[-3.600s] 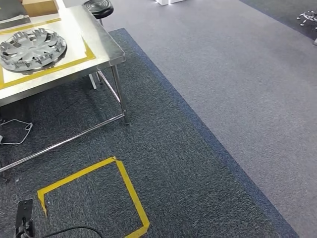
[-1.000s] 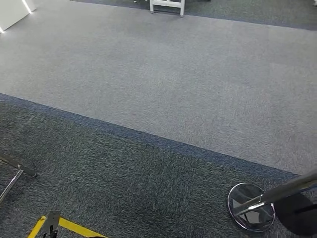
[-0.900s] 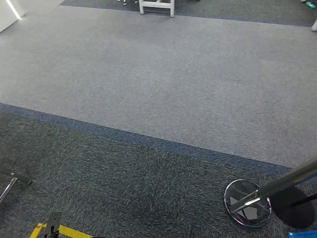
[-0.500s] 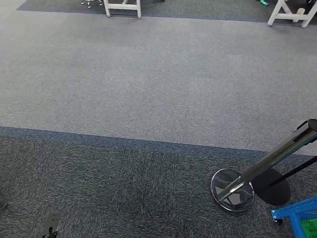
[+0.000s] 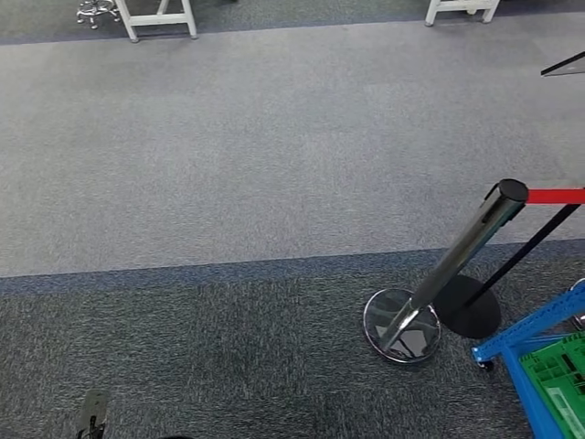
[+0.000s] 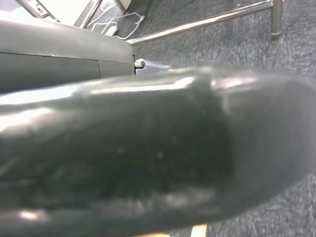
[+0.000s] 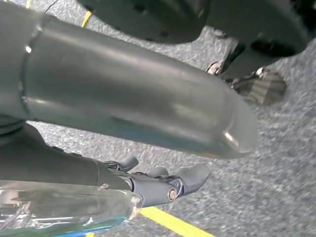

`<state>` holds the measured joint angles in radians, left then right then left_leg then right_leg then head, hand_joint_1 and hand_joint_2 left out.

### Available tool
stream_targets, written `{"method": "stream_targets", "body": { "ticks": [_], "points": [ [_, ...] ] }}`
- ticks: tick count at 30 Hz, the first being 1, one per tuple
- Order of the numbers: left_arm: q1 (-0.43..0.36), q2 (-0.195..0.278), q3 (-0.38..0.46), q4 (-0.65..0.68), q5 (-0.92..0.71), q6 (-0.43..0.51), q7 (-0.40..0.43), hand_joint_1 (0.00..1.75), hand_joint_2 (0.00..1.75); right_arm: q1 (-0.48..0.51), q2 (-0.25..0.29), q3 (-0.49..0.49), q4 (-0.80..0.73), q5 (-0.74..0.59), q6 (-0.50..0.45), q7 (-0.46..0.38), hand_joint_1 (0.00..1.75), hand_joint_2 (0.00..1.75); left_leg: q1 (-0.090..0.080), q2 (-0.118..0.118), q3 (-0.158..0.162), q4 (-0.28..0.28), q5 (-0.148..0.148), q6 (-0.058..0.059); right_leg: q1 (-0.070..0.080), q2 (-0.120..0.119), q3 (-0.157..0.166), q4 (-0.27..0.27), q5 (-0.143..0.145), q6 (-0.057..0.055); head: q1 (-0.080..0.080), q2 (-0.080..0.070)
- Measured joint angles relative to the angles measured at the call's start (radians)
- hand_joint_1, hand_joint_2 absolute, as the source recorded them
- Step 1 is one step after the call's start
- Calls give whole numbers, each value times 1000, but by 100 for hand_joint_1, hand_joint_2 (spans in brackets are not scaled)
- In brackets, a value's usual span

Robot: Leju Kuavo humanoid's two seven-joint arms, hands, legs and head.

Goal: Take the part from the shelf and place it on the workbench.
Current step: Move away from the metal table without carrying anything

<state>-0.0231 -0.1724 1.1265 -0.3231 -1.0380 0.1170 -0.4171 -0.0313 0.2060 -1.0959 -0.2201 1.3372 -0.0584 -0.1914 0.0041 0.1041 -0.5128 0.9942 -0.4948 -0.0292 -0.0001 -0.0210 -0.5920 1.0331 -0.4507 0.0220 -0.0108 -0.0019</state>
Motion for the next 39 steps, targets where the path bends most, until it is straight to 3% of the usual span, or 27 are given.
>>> {"method": "stream_targets", "body": {
  "ticks": [1, 3, 5, 6, 7, 8, 10, 12, 13, 15, 17, 19, 20, 21, 22, 24, 26, 28, 30, 32, 34, 36, 37, 38, 39],
  "points": [
    [-1, -1, 1, 1, 0, 0, 0, 0, 0, 0, 0, 0, 0, 0, 0, 0, 0, 0, 2, -19, -8, 19, -15, -4, -2, 10, 0, -3, 2, -6, -1, 0],
    [0, -1, 2, 3, 0, 0, 0, 0, 0, -2, 0, 0, 0, 0, 0, 0, 0, 0, 5, -70, -55, 118, -69, -10, -4, 31, 1, -5, 4, -15, -5, 0],
    [4, 0, 4, 3, 0, 0, 0, 0, 0, -5, 0, 0, 0, 0, 0, 0, 0, 0, 5, -91, -120, 241, -113, -11, -4, 57, 0, -5, 4, -20, -7, 0],
    [6, 0, 4, 4, 0, 0, 0, 0, 0, -4, 0, -1, 0, 0, 0, 0, 0, 0, 5, -95, -138, 268, -110, -11, -4, 72, 1, -5, 4, -20, -8, 0],
    [6, 0, 4, 5, -1, 0, 0, 0, 0, -3, 0, -1, 0, 0, 0, 0, 0, 0, 6, -97, -139, 258, -89, -10, -5, 87, 1, -5, 5, -19, -8, 0],
    [5, 0, 5, 5, -2, 0, 0, 0, 0, -3, 0, -1, 0, 0, 0, 0, 0, 0, 8, -103, -123, 214, -53, -9, -6, 102, 2, -5, 5, -17, -8, 0],
    [5, 1, 5, 6, -3, 0, -2, 0, 0, -4, 0, -3, 0, 0, 0, 0, 0, 0, 15, -149, -70, 88, 12, -9, -7, 130, -1, -2, 8, -10, -8, 0],
    [3, 0, 5, 6, -4, 0, -3, 0, 0, -6, 0, -4, 0, 0, 0, -1, 0, 0, 20, -192, -39, 16, 28, -6, -8, 154, -9, -2, 11, 2, -8, 0],
    [1, 0, 5, 7, -5, 0, -3, 0, 0, -5, 0, -5, 0, 0, 0, -1, 0, 0, 18, -194, -36, 6, 24, -1, -9, 166, -14, -4, 14, 10, -8, 0],
    [-1, 0, 5, 8, -8, 0, -4, 0, 0, 2, 0, -6, 0, 0, 0, -1, 0, 0, 16, -171, -35, 2, 28, 14, -13, 177, -23, -8, 17, 24, -7, 0],
    [-2, -1, 5, 8, -9, 0, -6, 0, 0, 4, 0, -8, 0, 0, 0, -1, 0, 0, 16, -143, -32, -5, 33, 29, -8, 126, -51, 41, -16, 30, -1, 0],
    [1, 0, 6, 8, -10, 0, -7, 0, 0, -1, 0, -8, 0, 0, 0, -2, 0, 0, 9, -111, -31, -6, 32, 38, -3, 55, -111, 169, -86, 32, 4, 0],
    [3, 1, 6, 9, -10, 0, -7, 0, 0, -3, 0, -8, 0, 0, 0, -3, 0, 0, 5, -95, -31, -6, 31, 40, -4, 39, -142, 235, -116, 33, 4, 0],
    [4, 1, 6, 9, -10, 0, -7, 0, 0, -3, 0, -8, 0, 0, 0, -3, 0, 0, 3, -79, -30, -5, 30, 41, -4, 32, -158, 274, -127, 33, 3, 0],
    [3, 1, 6, 9, -10, 0, -7, 0, 0, -2, 0, -8, 0, 0, 0, -4, 0, 0, 2, -65, -29, -5, 29, 41, -4, 28, -155, 275, -119, 33, 4, 0],
    [2, 1, 6, 10, -11, 0, -7, 0, 0, 0, 0, -9, 0, 0, 1, -4, 0, 0, 3, -40, -23, -4, 24, 37, -4, 14, -89, 166, -62, 32, 4, 0],
    [1, 1, 6, 10, -12, 0, -7, 0, 0, -3, 0, -9, 0, 0, 1, -4, 0, 0, 0, -19, -15, -3, 18, 29, -2, -23, -16, 42, -20, 26, 4, 0],
    [-1, 3, 6, 11, -12, 0, -7, 0, 0, -5, 0, -9, 0, 0, 1, -4, 0, 0, -4, -2, -10, -1, 14, 19, 1, -36, 7, 3, -10, 16, 2, 0],
    [-4, 3, 7, 11, -13, 0, -8, 0, 0, -4, 0, -10, 0, 0, 1, -3, 0, 0, -3, 10, -7, -1, 12, 8, 1, -15, 6, 1, -5, 4, 2, 0],
    [-8, 2, 7, 12, -14, 0, -8, 0, 0, -3, 0, -10, 0, 0, 1, -2, 0, 0, 1, -23, -17, 28, -13, -2, -4, 5, 6, -4, 0, -7, 0, 0],
    [-7, 2, 7, 13, -15, 0, -9, 0, 0, -7, 0, -10, 0, 0, 1, -2, 0, 0, 4, -77, -67, 138, -73, -9, -7, 28, 5, -6, 3, -15, -5, 0],
    [-4, 3, 7, 14, -15, 1, -9, 0, 0, -8, 0, -10, 0, 0, 2, -2, 0, 0, 4, -95, -134, 268, -121, -10, -7, 55, 3, -6, 5, -18, -8, 0],
    [-4, 4, 7, 14, -15, 1, -9, 0, 0, -7, 0, -10, 0, 0, 2, -2, 0, 0, 4, -97, -152, 296, -119, -9, -8, 68, 2, -6, 5, -18, -8, 0],
    [-4, 4, 8, 14, -16, 1, -9, 0, 0, -6, 0, -10, 0, 0, 2, -2, 0, 0, 4, -99, -152, 285, -97, -7, -8, 83, 2, -6, 6, -17, -8, 0],
    [-4, 4, 8, 14, -16, 1, -9, 0, 0, -4, 0, -10, 0, 0, 1, -2, 0, 0, 5, -104, -133, 237, -61, -6, -9, 97, 2, -6, 8, -15, -8, 0]
  ]
}}
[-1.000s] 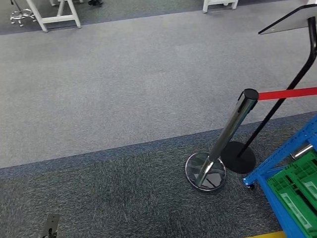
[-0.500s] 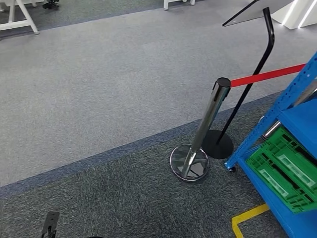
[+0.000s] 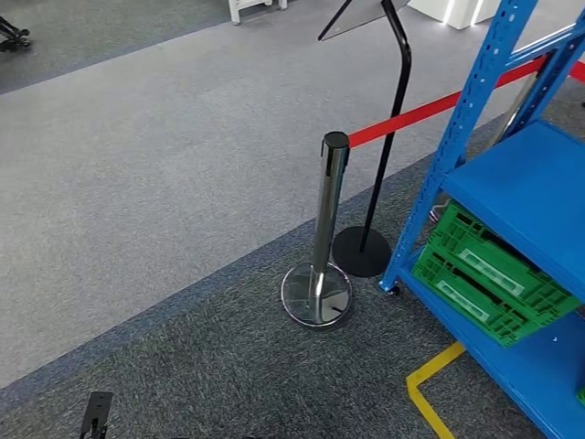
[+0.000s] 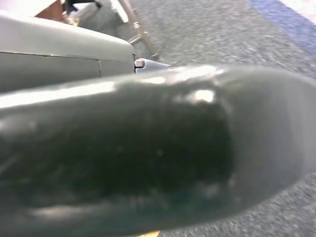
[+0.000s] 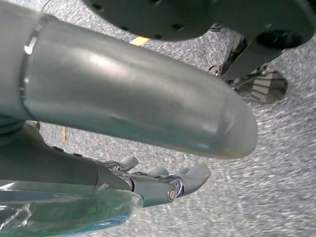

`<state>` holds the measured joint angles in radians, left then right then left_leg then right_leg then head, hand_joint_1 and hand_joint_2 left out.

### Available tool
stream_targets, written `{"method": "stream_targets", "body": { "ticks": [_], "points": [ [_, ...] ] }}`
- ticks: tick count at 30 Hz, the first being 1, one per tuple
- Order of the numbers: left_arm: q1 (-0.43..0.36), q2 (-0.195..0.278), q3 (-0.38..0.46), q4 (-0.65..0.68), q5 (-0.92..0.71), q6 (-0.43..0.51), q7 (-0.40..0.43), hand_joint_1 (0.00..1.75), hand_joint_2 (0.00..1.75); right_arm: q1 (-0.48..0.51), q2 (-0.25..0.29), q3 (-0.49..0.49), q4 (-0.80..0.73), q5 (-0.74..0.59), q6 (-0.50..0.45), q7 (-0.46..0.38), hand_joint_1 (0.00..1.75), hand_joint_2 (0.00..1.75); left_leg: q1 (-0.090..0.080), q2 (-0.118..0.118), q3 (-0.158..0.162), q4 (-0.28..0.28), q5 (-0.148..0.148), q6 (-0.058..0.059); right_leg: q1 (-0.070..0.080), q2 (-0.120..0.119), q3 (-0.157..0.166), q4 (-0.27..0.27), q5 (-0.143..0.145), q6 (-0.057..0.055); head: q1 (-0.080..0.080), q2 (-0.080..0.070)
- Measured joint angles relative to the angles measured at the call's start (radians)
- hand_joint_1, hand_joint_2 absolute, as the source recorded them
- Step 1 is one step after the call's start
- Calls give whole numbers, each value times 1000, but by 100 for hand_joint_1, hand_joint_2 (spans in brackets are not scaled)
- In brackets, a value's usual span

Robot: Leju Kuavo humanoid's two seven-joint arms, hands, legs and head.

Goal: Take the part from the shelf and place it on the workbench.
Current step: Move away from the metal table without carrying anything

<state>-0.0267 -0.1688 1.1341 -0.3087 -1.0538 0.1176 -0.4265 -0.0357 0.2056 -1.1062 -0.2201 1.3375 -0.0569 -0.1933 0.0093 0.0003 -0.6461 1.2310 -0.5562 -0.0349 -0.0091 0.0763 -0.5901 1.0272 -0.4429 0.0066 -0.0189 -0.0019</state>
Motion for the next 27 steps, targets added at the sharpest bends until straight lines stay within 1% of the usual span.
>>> {"method": "stream_targets", "body": {
  "ticks": [1, 2, 3, 4, 5, 6, 7, 8, 9, 10, 11, 12, 13, 14, 15, 16, 17, 18, 19, 20, 22, 23, 24, 25, 26, 27],
  "points": [
    [0, 0, 0, 0, -1, 0, 0, 0, 0, 0, 0, 0, 0, 0, 0, 0, 0, 0, 2, -18, 32, -70, 39, 1, -1, 14, 0, 0, 2, 3, 0, 0],
    [0, 0, 0, 0, -1, 0, 0, 0, 0, -1, 0, 0, 0, 0, 0, 0, 0, 0, 6, -47, 64, -142, 67, 1, 0, 28, -3, 3, 3, 8, -1, 0],
    [-1, 0, 0, 1, -2, 0, 0, 0, 0, -2, 0, 0, 0, 0, 0, 0, 0, 0, 9, -71, 86, -194, 82, 2, 0, 40, -7, 4, 4, 13, -1, 0],
    [-2, 0, 0, 1, -3, 0, 0, 0, 0, -2, 0, 0, 0, 0, 0, 0, 0, 0, 11, -89, 99, -224, 86, 4, -1, 51, -11, 3, 7, 20, -2, 0],
    [-3, 0, 0, 1, -3, 0, 0, 0, 0, -1, 0, 0, 0, 0, 0, 0, 0, 0, 10, -91, 101, -233, 83, 8, -1, 63, -17, 0, 10, 27, -2, 0],
    [-4, -1, 0, 2, -3, 0, 0, 0, 0, 2, 0, 0, 0, 0, 0, 0, 0, 0, 9, -79, 100, -233, 86, 15, -4, 73, -22, -6, 14, 35, -2, 0],
    [-5, -2, 0, 2, -4, 1, 0, 0, 0, 5, 0, 0, 0, 0, 0, 0, 0, 0, 8, -66, 100, -236, 89, 23, -5, 70, -26, -6, 15, 40, -2, 0],
    [-5, -2, 1, 3, -4, 1, -1, 0, 0, 7, 0, 0, 0, 0, 0, 1, 0, 0, 9, -53, 101, -239, 92, 30, -4, 48, -34, 4, 7, 45, 0, 0],
    [-5, -2, 1, 3, -4, 1, -1, 0, 0, 7, 0, 0, 0, 0, 0, 1, 0, 0, 9, -39, 101, -242, 94, 37, -3, 15, -50, 36, -15, 48, 4, 0],
    [-3, -2, 1, 3, -4, 1, -1, 0, 0, 5, 0, 0, 0, 0, 0, 1, 0, 0, 7, -24, 101, -242, 94, 41, -1, -24, -75, 90, -49, 49, 7, 0],
    [0, -1, 1, 3, -4, 2, -2, 0, 0, 2, 0, 0, 0, 0, 0, 1, 0, 0, 4, -8, 101, -242, 93, 44, 0, -52, -107, 162, -88, 52, 9, 0],
    [2, 0, 2, 3, -4, 2, -2, 0, 0, 0, 0, 0, 0, 0, 0, 1, 0, 0, 1, 8, 101, -242, 92, 46, -1, -64, -138, 231, -120, 53, 10, 0],
    [3, 0, 2, 4, -4, 2, -2, 0, 0, 0, 0, 0, 0, 0, 0, 1, 0, 0, -1, 24, 102, -241, 91, 47, -1, -68, -157, 278, -136, 54, 9, 0],
    [2, 0, 2, 4, -4, 2, -2, 0, 0, 2, 0, 0, 0, 0, 0, 1, 0, 0, -2, 37, 103, -241, 90, 47, -1, -70, -156, 285, -131, 54, 10, 0],
    [1, 0, 2, 4, -4, 2, -2, 0, 0, 3, 0, 0, 0, 0, 0, 1, 0, 0, -3, 50, 105, -241, 88, 47, 0, -73, -132, 249, -108, 53, 10, 0],
    [0, -1, 2, 4, -4, 2, -2, 0, 0, 4, 0, 0, 0, 1, 0, 1, 0, 0, -3, 61, 109, -241, 86, 44, 1, -86, -92, 181, -76, 51, 10, 0],
    [0, -1, 2, 5, -4, 2, -2, 0, 0, 3, 0, 0, 0, 1, 0, 1, 0, 0, -5, 72, 113, -240, 82, 40, 3, -112, -49, 106, -49, 47, 10, 0],
    [0, -1, 2, 5, -4, 2, -3, 0, 0, 2, 0, 0, 0, 1, 0, 1, 0, 0, -8, 81, 117, -239, 78, 35, 6, -133, -13, 47, -29, 42, 9, 0],
    [-1, -1, 2, 5, -4, 2, -4, 0, 0, 0, 0, 0, 0, 1, 1, 1, 0, 0, -11, 90, 121, -238, 76, 30, 8, -148, 7, 13, -20, 37, 8, 0],
    [-2, -1, 2, 5, -4, 2, -5, 0, 0, -1, 0, 0, 0, 1, 1, 1, 0, 0, -12, 98, 123, -238, 75, 26, 10, -150, 12, 3, -19, 32, 7, 0],
    [-4, 0, 2, 5, -4, 2, -7, 0, 0, 0, 0, 0, 0, 1, 2, 1, 0, 0, -11, 113, 126, -239, 72, 16, 9, -126, 8, 2, -14, 22, 6, 0],
    [-5, -1, 2, 5, -4, 1, -8, 0, 0, 1, 0, 0, 0, 1, 2, 1, 0, 0, -9, 103, 124, -232, 64, 10, 7, -114, 7, 0, -11, 16, 6, 0],
    [-5, -2, 3, 6, -4, 1, -10, 0, 0, 2, 0, 0, 0, 1, 2, 1, 0, 0, -7, 82, 114, -207, 45, 4, 5, -103, 7, -2, -8, 10, 4, 0],
    [-5, -2, 3, 6, -4, 0, -12, 0, 0, 0, 0, 0, 0, 1, 2, 1, 0, 0, -5, 55, 93, -162, 18, 0, 2, -91, 8, -4, -6, 5, 3, 0],
    [-4, -1, 3, 6, -4, 0, -13, 0, 0, -1, 0, 0, 0, 1, 2, 1, 0, 0, -4, 29, 63, -98, -14, -3, 1, -77, 7, -4, -4, 2, 1, 0],
    [-3, 0, 4, 6, -4, 0, -15, 0, 0, -2, 0, 0, 0, 1, 3, 1, 0, 0, -3, 16, 29, -29, -42, -5, 1, -63, 5, -4, -4, 1, 0, 0]
  ]
}}
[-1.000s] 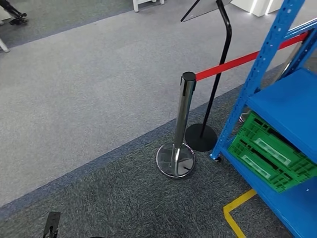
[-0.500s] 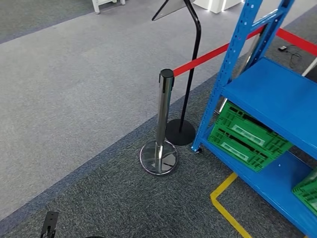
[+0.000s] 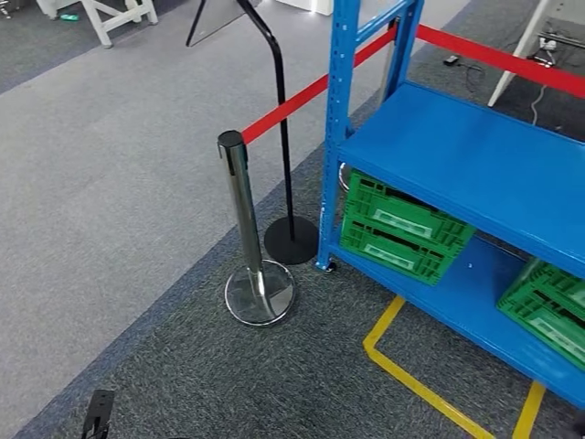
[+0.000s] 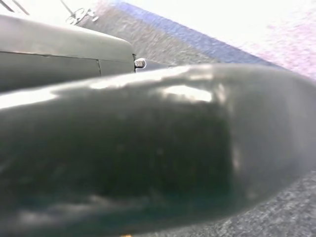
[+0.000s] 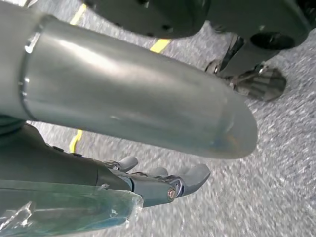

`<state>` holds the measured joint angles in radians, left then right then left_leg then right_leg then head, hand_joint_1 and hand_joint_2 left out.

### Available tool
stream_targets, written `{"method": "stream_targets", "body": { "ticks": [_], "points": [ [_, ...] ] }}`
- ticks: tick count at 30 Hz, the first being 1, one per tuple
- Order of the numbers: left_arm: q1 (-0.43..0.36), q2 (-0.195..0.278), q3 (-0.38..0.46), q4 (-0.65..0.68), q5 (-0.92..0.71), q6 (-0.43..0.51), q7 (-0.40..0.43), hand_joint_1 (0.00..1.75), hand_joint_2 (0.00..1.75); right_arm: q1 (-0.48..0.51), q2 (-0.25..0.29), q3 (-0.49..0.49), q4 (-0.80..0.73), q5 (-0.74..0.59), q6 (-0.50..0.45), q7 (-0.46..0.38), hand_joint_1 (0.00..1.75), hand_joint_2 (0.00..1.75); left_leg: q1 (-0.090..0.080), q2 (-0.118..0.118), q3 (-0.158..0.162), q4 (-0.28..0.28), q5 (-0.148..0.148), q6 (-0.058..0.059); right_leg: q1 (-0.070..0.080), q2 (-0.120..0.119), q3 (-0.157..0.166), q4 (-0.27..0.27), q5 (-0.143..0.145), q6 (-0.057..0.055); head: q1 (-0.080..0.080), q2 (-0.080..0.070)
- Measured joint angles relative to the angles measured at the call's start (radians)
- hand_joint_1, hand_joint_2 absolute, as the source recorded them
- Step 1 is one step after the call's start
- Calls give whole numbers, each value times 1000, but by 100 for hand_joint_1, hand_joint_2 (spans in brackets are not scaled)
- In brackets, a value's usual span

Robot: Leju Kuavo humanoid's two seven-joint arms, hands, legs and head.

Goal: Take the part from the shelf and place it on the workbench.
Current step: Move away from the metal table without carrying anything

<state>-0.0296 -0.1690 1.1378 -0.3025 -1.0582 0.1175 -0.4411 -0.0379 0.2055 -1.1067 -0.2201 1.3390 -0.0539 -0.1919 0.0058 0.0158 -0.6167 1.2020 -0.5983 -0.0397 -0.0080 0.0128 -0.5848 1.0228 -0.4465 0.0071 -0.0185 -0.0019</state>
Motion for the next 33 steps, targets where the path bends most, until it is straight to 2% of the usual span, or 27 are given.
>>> {"method": "stream_targets", "body": {
  "ticks": [1, 2, 3, 4, 5, 6, 7, 8, 10, 11, 12, 14, 15, 16, 17, 18, 19, 21, 22, 23, 25, 26, 28, 30, 31, 32, 33],
  "points": [
    [2, 1, 1, 0, 0, 0, -1, 0, 0, 0, 0, 0, 0, 0, 1, 0, 0, 0, 0, -5, -28, 51, -13, -1, 0, 15, -1, 0, 1, -1, 0, 0],
    [2, 1, 2, 0, 0, 0, -1, 0, 0, 1, 0, 0, 0, 0, 1, 0, 0, 0, 1, -7, -42, 72, -7, -1, -1, 30, -1, 0, 1, -1, -1, 0],
    [2, 2, 2, 0, 0, 0, -2, 0, 0, 3, 0, 0, 0, 1, 2, 0, 0, 0, 2, -9, -39, 56, 17, -1, -2, 45, -1, 0, 2, 0, -1, 0],
    [2, 2, 3, 0, 0, 0, -2, 0, 0, 4, 0, 0, 0, 1, 2, 1, 0, 0, 4, -16, -18, 3, 55, 0, -3, 60, 0, 0, 3, 2, -1, 0],
    [2, 2, 3, 1, 0, 0, -3, 0, 0, 4, 0, 0, 0, 2, 1, 1, 0, 0, 9, -37, 12, -66, 92, -1, -4, 74, -1, 1, 4, 5, -1, 0],
    [1, 3, 3, 1, 0, 0, -4, 0, 0, 3, 0, 0, 0, 2, 1, 1, 0, 0, 13, -60, 40, -131, 116, 0, -4, 89, -4, 3, 5, 10, -2, 0],
    [0, 3, 3, 1, 0, 0, -5, 0, 0, 2, 0, 0, 0, 2, 1, 1, 0, 0, 16, -80, 60, -178, 129, 2, -4, 102, -7, 3, 7, 17, -2, 0],
    [0, 3, 3, 1, 0, -1, -5, 0, 0, 2, 0, 0, 0, 2, 1, 1, 0, 0, 16, -92, 69, -200, 129, 6, -4, 113, -11, 1, 10, 24, -3, 0],
    [-2, 2, 4, 1, 0, -1, -8, 0, 0, 7, 0, 0, 0, 2, 1, 2, 0, 0, 13, -77, 70, -207, 130, 21, -8, 128, -20, -6, 17, 39, -3, 0],
    [-3, 2, 5, 2, 0, -1, -9, 0, 0, 10, 0, 0, 0, 2, 1, 2, 0, 0, 13, -66, 71, -210, 133, 29, -8, 115, -24, -4, 15, 45, -2, 0],
    [-4, 1, 6, 2, 0, -1, -10, 0, 0, 12, 0, 0, 0, 3, 1, 3, 0, 0, 14, -55, 71, -213, 135, 37, -6, 89, -36, 13, 2, 49, 2, 0],
    [-2, 2, 9, 2, 0, -1, -13, 0, 0, 8, 0, 0, 0, 3, 1, 4, 0, 0, 11, -28, 72, -215, 137, 47, -3, 22, -85, 115, -61, 54, 8, 0],
    [0, 3, 11, 2, 0, -1, -14, 0, 0, 6, 0, 0, 0, 3, 1, 4, 0, 0, 8, -13, 72, -215, 136, 51, -3, 4, -119, 187, -98, 55, 11, 0],
    [2, 3, 14, 2, 0, -1, -15, 0, 0, 4, 0, 0, 0, 3, 1, 4, 0, 0, 6, 1, 72, -215, 135, 52, -3, -2, -146, 247, -123, 56, 10, 0],
    [2, 4, 15, 2, 0, -1, -16, 0, 0, 4, 0, 0, 0, 3, 1, 4, 0, 0, 4, 15, 73, -214, 134, 52, -3, -5, -158, 278, -130, 56, 10, 0],
    [1, 4, 16, 2, 0, -1, -16, 0, 0, 5, 0, 0, 0, 3, 1, 4, 0, 0, 3, 27, 74, -214, 133, 52, -3, -6, -149, 269, -117, 56, 10, 0],
    [1, 4, 16, 2, -1, -2, -17, 0, 0, 7, 0, 0, 0, 3, 1, 4, 0, 0, 3, 39, 77, -214, 131, 51, -2, -13, -120, 221, -89, 54, 10, 0],
    [0, 4, 17, 2, -1, -2, -17, 0, 0, 5, 0, 0, 0, 3, 1, 3, 0, 0, -1, 61, 84, -212, 125, 43, 0, -57, -37, 82, -32, 48, 11, 0],
    [0, 4, 17, 2, -1, -2, -17, 0, 0, 3, 0, 0, 0, 3, 1, 3, 0, 0, -4, 70, 88, -211, 122, 38, 2, -75, -8, 34, -17, 43, 9, 0],
    [-1, 4, 17, 2, -1, -2, -18, 0, 0, 2, 0, 0, 0, 3, 1, 2, 0, 0, -6, 79, 91, -210, 120, 33, 4, -87, 6, 10, -11, 39, 7, 0],
    [-3, 5, 18, 2, -1, -2, -18, 0, 0, 2, 0, 1, 0, 3, 1, 2, 0, 0, -6, 98, 95, -212, 119, 22, 7, -68, 4, 6, -9, 27, 5, 0],
    [-4, 5, 18, 2, -1, -2, -18, 0, 0, 3, 0, 1, 0, 3, 1, 2, 0, 0, -4, 97, 97, -211, 115, 16, 6, -56, 3, 4, -6, 21, 4, 0],
    [-5, 4, 18, 2, -1, -2, -18, 0, 0, 3, 0, 0, 0, 3, 1, 2, 0, 0, 0, 59, 80, -165, 78, 5, 1, -31, 3, -1, 0, 9, 1, 0],
    [-3, 5, 19, 3, -1, -2, -19, 0, 0, 0, 0, 0, 0, 3, 1, 2, 0, 0, 3, 10, 22, -43, 14, -1, -2, -5, 1, -2, 3, 3, -4, 0],
    [-2, 6, 19, 3, -1, -2, -19, 0, 0, 0, 0, 0, 0, 3, 1, 2, 0, 0, 3, -1, -11, 22, -10, -1, -1, 9, -1, -2, 4, 1, -5, 0],
    [-1, 6, 19, 3, -1, -2, -19, 0, 0, 1, 0, 0, 0, 3, 1, 2, 0, 0, 3, -5, -34, 63, -18, -1, -1, 24, -2, -2, 4, 1, -6, 0],
    [0, 6, 19, 3, -1, -2, -19, 0, 0, 3, 0, 0, 0, 3, 2, 2, 0, 0, 3, -7, -41, 68, -4, 1, -1, 39, -2, -2, 5, 1, -6, 0]
  ]
}}
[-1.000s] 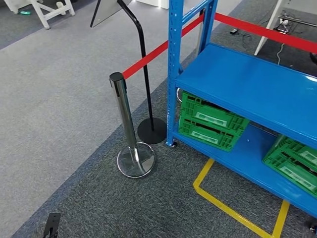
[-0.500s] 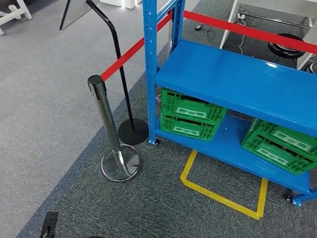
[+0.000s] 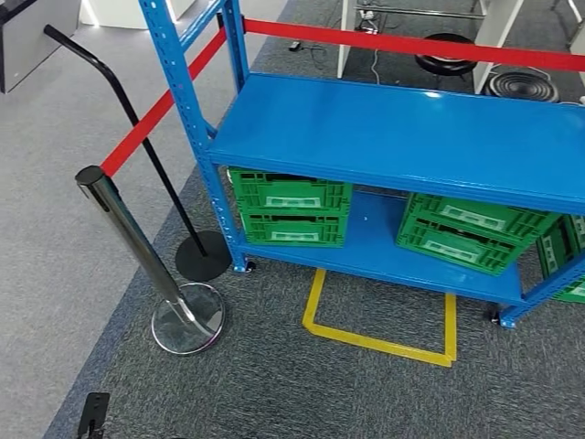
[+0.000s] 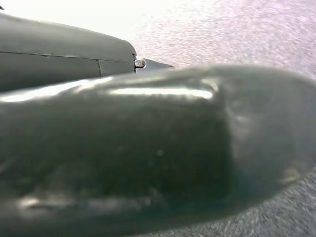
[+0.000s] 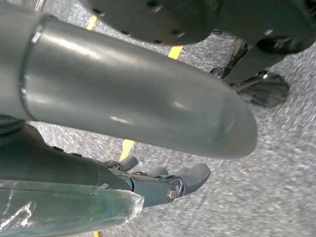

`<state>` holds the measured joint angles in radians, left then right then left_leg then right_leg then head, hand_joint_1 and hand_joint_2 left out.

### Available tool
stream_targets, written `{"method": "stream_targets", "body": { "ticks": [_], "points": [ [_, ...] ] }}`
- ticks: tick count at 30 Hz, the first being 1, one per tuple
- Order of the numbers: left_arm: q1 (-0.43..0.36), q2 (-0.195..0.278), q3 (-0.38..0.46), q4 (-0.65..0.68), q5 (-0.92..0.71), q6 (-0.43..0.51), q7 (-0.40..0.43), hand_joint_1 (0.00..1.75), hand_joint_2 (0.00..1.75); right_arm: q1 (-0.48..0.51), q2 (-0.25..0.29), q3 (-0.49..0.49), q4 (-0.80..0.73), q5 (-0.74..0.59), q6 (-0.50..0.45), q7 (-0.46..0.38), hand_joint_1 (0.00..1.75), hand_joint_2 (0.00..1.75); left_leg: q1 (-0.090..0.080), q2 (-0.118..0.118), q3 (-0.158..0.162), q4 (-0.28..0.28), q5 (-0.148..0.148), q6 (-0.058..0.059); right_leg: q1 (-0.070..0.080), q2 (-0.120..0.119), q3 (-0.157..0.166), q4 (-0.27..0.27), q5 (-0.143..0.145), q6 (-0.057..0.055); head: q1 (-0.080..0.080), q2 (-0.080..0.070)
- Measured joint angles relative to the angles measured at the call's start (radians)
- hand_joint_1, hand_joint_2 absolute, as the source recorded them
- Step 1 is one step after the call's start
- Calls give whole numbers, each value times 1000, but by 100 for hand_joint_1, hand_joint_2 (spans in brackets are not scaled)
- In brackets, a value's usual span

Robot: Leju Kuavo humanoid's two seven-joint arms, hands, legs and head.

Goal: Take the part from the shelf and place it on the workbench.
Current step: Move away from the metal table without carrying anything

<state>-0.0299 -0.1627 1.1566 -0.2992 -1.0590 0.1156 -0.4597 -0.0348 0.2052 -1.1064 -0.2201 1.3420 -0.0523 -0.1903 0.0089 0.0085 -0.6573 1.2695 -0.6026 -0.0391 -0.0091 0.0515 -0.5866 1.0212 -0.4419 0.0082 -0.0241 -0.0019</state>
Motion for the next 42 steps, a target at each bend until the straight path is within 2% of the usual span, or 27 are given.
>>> {"method": "stream_targets", "body": {
  "ticks": [1, 3, 4, 5, 8, 9, 10, 12, 13, 14, 15, 16, 19, 21, 23, 25, 26, 28, 29, 30, 31, 33, 34, 36, 38, 40, 42],
  "points": [
    [0, 0, 0, 0, 0, 0, 0, 0, 0, 1, 0, 0, 0, 0, 0, 0, 0, 0, 0, -4, 13, -35, 32, 2, 0, 15, 0, 0, 1, 1, 0, 0],
    [-1, 0, 0, 1, 0, 0, 0, 0, 0, 1, 0, 0, 0, 0, 0, 0, 0, 0, 3, -32, 67, -160, 109, 7, -2, 42, 0, 0, 3, 5, 0, 0],
    [-1, 0, 0, 1, 0, 0, 0, 0, 0, 0, 0, 0, 0, 0, 0, 0, 0, 0, 4, -48, 88, -207, 133, 8, -2, 49, 0, 0, 4, 7, 0, 0],
    [-1, 0, 0, 1, 0, 0, 0, 0, 0, 0, 0, 0, 0, 0, 0, 0, 0, 0, 5, -60, 100, -232, 144, 8, -3, 52, 0, 0, 5, 8, -1, 0],
    [-1, 0, 0, 1, 0, 0, 0, 0, 0, 0, 0, 0, 0, 0, 0, 0, 0, 0, 6, -68, 103, -240, 145, 8, -3, 53, 0, 0, 5, 8, -1, 0],
    [-1, 0, 0, 1, 0, 0, 0, 0, 0, -1, 0, 0, 0, 0, 1, 0, 0, 0, 7, -75, 106, -251, 141, 10, -1, 58, -3, 2, 5, 10, 0, 0],
    [-2, -1, 0, 1, 0, 0, 0, 0, 0, 0, 0, 0, 0, 0, 1, 0, 0, 0, 8, -74, 110, -262, 139, 16, -1, 71, -9, -1, 9, 19, 0, 0],
    [-3, -3, 1, 2, 0, 0, 0, 0, 0, 0, 0, 0, 0, 0, 1, 0, 0, 0, 8, -38, 116, -284, 136, 40, 1, 26, -74, 107, -51, 41, 8, 0],
    [-3, -4, 1, 2, 0, 0, -1, 0, 0, 1, 0, 0, 0, 0, 1, 0, 0, 0, 5, -9, 117, -286, 137, 51, 1, -3, -113, 179, -87, 51, 11, 0],
    [-2, -4, 1, 2, 0, 0, -1, 0, 0, 0, 0, 0, 0, 0, 1, 0, 0, 0, 3, 14, 118, -287, 137, 56, 2, -41, -147, 256, -124, 54, 14, 0],
    [-2, -4, 1, 2, 0, 0, -2, 0, 0, 0, 0, 0, 0, 1, 0, 0, 0, 0, 2, 25, 119, -287, 135, 56, 1, -44, -151, 272, -123, 55, 14, 0],
    [-3, -4, 1, 2, 0, -2, -3, 0, 0, 1, 0, 0, 0, 1, -3, 0, 0, 0, 1, 33, 121, -286, 134, 54, 1, -46, -132, 245, -102, 55, 14, 0],
    [-7, -5, 1, 3, 1, -8, -7, 0, 0, 2, 0, 0, 0, 9, -16, 4, 0, 0, -2, 47, 131, -283, 126, 42, 1, -62, -17, 52, -24, 49, 14, 0],
    [-8, -5, 1, 3, 2, -14, -9, 0, 0, 1, 0, 1, 0, 17, -25, 14, 0, 0, -6, 50, 132, -281, 124, 32, 4, -69, 14, 2, -17, 39, 12, 0],
    [-9, -4, 2, 3, 5, -19, -11, 0, 87, 1, 0, 1, 0, 19, -36, 29, 0, 0, -5, 51, 132, -281, 124, 23, 4, -64, 14, 2, -15, 27, 12, 0],
    [-9, -5, 2, 4, 7, -21, -13, 0, 175, 0, 0, 1, 0, 19, -45, 39, 0, 0, -2, 37, 121, -255, 101, 13, 1, -59, 14, -1, -12, 14, 10, 0],
    [-9, -6, 2, 4, 8, -22, -13, 0, 175, -2, 0, 1, 0, 19, -48, 41, 0, 0, -1, 25, 101, -213, 75, 9, -1, -57, 15, -3, -11, 9, 8, 0],
    [-8, -5, 2, 5, 6, -22, -13, 0, 175, -6, 1, 1, 0, 19, -53, 46, 0, 0, 0, 7, 36, -76, 11, 3, -1, -50, 13, -3, -10, 2, 6, 0],
    [-7, -5, 2, 5, 4, -22, -13, 0, 175, -6, 1, 1, 0, 19, -56, 47, 0, 0, 0, 4, 7, -18, -6, 2, -1, -46, 13, -3, -11, 1, 6, 0],
    [-6, -5, 2, 5, 2, -22, -13, 0, 175, -5, 1, 1, 0, 19, -59, 48, 0, 0, 1, 2, -10, 10, -5, 2, -1, -42, 13, -3, -11, 1, 6, 0],
    [-5, -5, 2, 6, 1, -22, -13, 0, 131, -5, 0, 1, 0, 19, -60, 49, 0, 0, 1, 1, -8, -2, 17, 2, -2, -38, 14, -3, -11, 1, 6, 0],
    [-5, -5, 2, 6, 0, -22, -14, 0, 44, -6, 1, 1, 0, 19, -62, 50, 0, 0, 3, -2, 43, -121, 94, 4, -2, -30, 17, -3, -11, 4, 6, 0],
    [-5, -5, 3, 6, 2, -23, -15, 0, 0, -7, 1, 1, 0, 19, -65, 50, 0, 0, 3, -5, 73, -189, 121, 5, -1, -26, 16, -1, -12, 8, 5, 0],
    [-8, -5, 3, 6, 7, -27, -19, 0, 0, -8, 1, 1, 0, 20, -74, 54, 0, 0, 3, -10, 104, -265, 141, 12, 3, -21, 12, 1, -11, 19, 5, 0],
    [-9, -6, 6, 6, 11, -30, -22, 0, 0, -6, 1, 1, 0, 20, -81, 58, 0, 0, 1, -10, 103, -273, 140, 26, 3, -19, 10, -4, -7, 31, 5, 0],
    [-9, -8, 8, 7, 11, -31, -24, 0, 87, -4, 1, 1, 0, 21, -83, 60, 0, 0, 2, -8, 104, -277, 144, 40, 1, -25, -1, 17, -24, 40, 8, 0],
    [-9, -8, 9, 7, 11, -31, -25, 0, 175, -4, 1, 1, 0, 21, -84, 61, 0, 0, 3, -6, 105, -279, 146, 51, 0, -35, -46, 112, -79, 47, 13, 0]
  ]
}}
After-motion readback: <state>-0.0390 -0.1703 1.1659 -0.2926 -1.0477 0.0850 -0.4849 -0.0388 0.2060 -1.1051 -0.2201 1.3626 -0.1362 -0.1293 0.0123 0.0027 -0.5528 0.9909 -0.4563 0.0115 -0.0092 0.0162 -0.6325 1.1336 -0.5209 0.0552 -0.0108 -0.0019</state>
